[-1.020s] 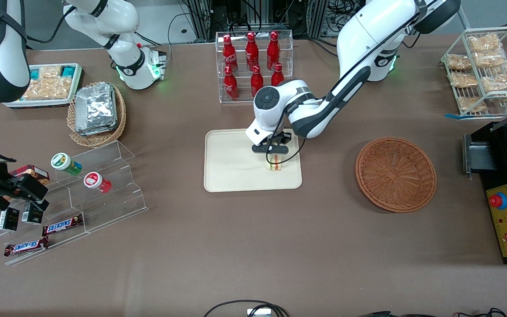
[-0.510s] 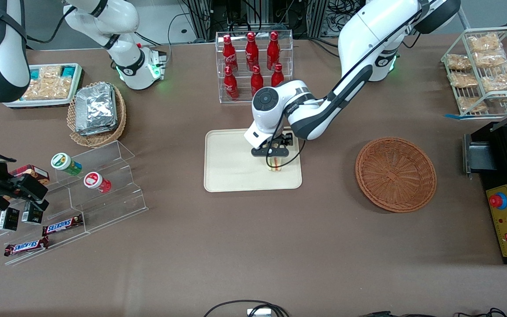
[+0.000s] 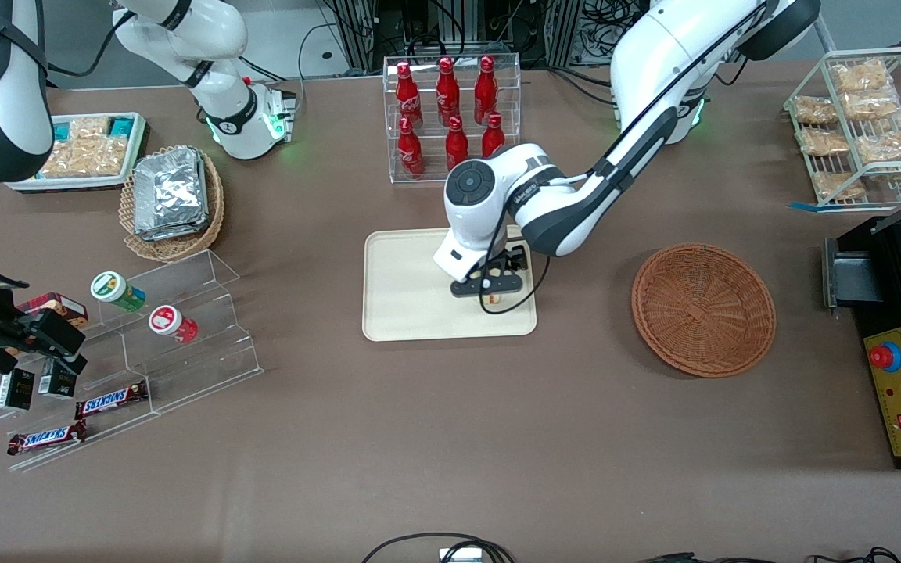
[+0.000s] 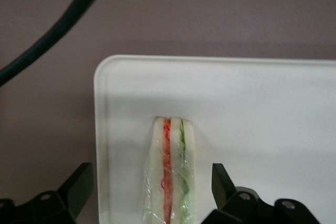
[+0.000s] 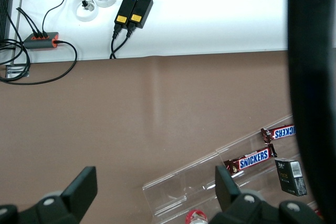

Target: Place sandwich from basket to tray

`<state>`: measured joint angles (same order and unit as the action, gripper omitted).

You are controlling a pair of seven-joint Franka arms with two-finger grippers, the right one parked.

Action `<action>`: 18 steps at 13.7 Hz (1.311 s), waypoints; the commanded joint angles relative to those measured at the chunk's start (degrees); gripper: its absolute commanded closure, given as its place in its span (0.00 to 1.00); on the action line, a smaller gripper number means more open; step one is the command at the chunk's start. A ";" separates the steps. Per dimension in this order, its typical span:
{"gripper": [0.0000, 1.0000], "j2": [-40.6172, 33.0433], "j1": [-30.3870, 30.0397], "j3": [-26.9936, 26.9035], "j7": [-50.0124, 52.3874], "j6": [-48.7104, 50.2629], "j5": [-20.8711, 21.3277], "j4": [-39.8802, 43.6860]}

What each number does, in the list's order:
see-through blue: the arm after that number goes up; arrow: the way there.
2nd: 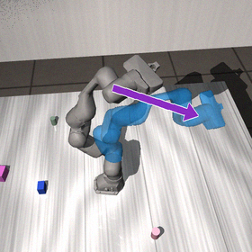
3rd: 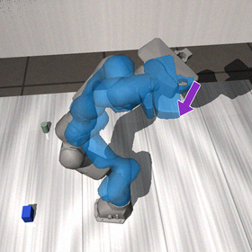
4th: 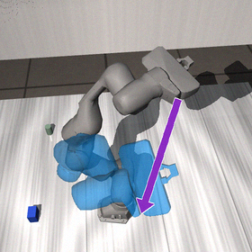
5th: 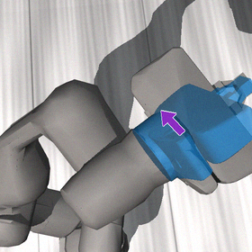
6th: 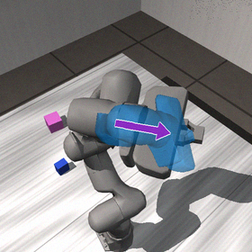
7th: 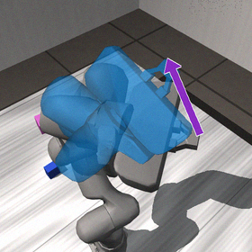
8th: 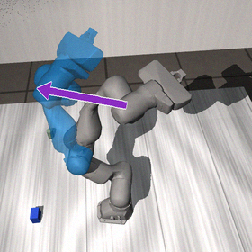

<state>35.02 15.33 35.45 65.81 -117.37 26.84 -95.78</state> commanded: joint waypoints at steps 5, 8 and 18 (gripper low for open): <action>0.01 -5.57 -7.76 -0.30 2.31 8.46 -0.21 3.05; 0.01 -8.12 -11.79 -0.30 1.61 13.29 -2.66 4.10; 0.01 -20.94 -19.90 -8.71 -22.17 22.70 -15.21 3.59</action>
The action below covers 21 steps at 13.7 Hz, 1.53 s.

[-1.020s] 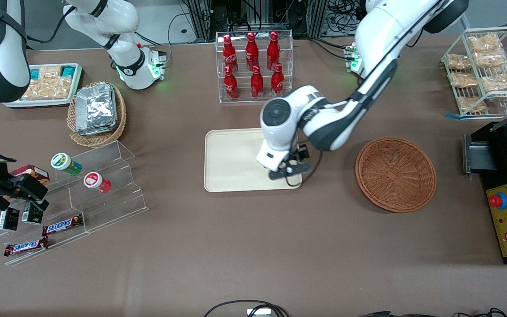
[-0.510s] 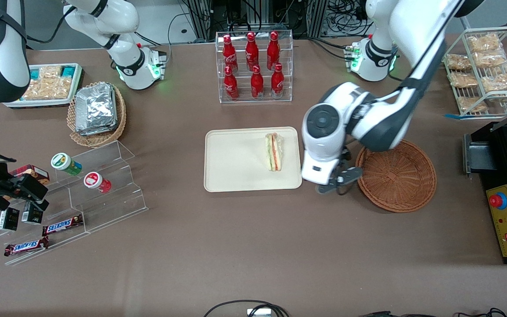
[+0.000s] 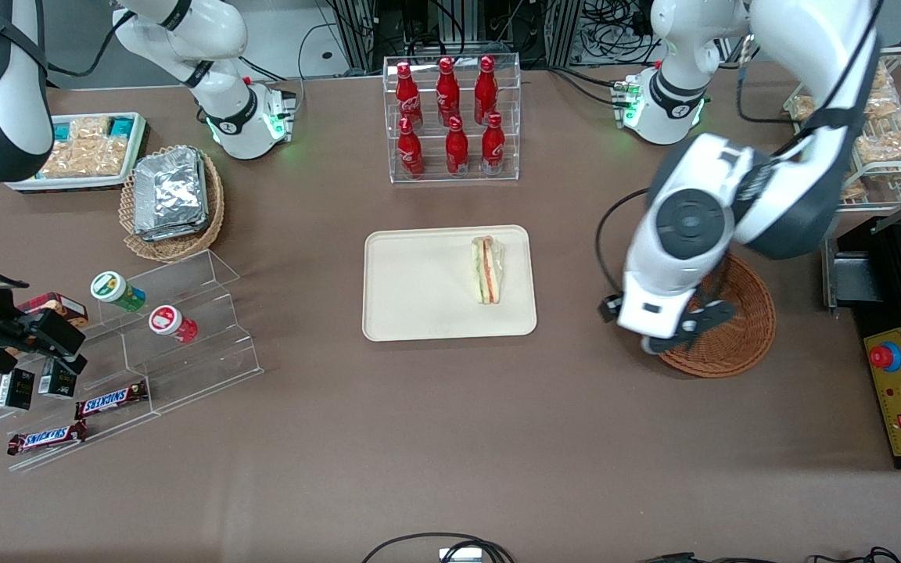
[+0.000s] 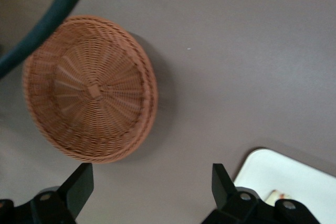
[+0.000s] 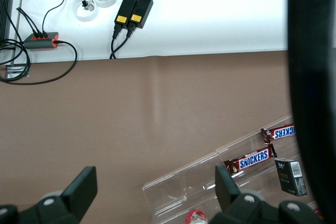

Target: Place sandwich from basket to tray

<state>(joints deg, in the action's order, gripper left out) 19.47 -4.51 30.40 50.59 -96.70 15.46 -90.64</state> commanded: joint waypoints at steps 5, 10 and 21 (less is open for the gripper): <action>0.01 -12.60 0.03 -12.72 -24.63 8.45 -8.70 -2.43; 0.01 -17.26 -0.41 -17.48 -37.73 13.72 -10.10 -2.17; 0.01 -21.14 -2.96 -18.71 -51.30 16.98 -14.59 -1.03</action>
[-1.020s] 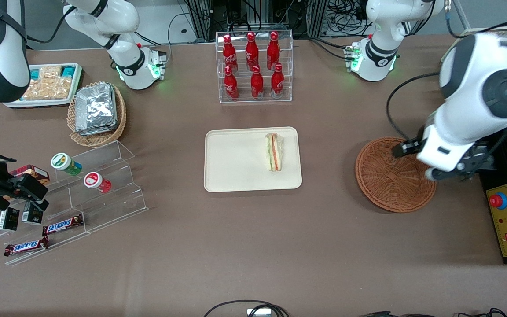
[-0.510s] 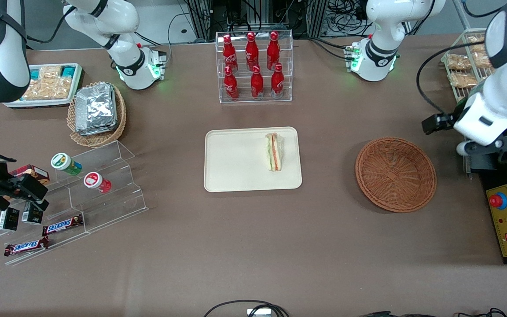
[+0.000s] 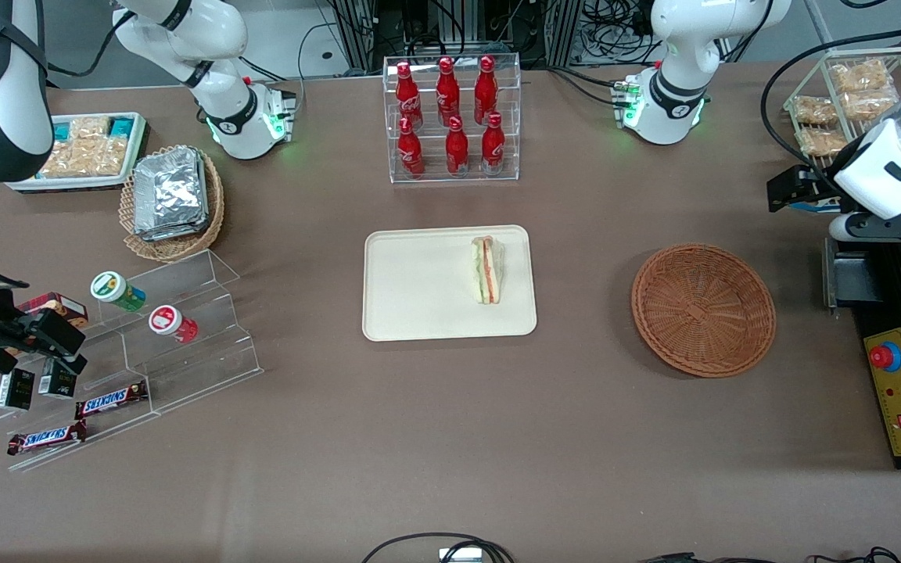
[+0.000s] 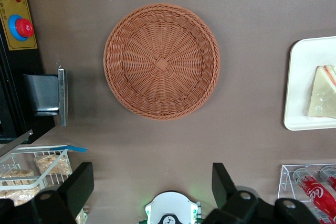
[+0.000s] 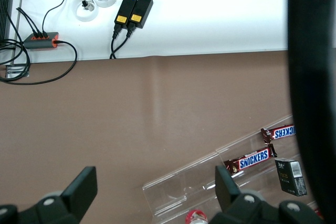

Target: Place sandwich from basket to tray

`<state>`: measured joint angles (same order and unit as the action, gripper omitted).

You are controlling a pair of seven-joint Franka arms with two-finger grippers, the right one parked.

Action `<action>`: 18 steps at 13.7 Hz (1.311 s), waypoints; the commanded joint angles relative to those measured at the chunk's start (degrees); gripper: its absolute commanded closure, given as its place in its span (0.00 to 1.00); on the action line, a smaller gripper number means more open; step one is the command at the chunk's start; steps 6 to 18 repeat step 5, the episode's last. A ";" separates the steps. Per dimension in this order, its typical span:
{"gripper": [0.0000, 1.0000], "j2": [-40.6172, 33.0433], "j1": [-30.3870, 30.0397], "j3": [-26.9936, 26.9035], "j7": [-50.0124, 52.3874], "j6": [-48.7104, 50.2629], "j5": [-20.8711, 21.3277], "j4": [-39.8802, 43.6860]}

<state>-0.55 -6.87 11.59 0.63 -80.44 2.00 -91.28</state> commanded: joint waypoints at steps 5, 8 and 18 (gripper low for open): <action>0.01 0.46 -0.51 0.10 -1.86 1.96 -1.03 1.89; 0.01 0.46 -0.51 0.10 -1.86 1.96 -1.03 1.89; 0.01 0.46 -0.51 0.10 -1.86 1.96 -1.03 1.89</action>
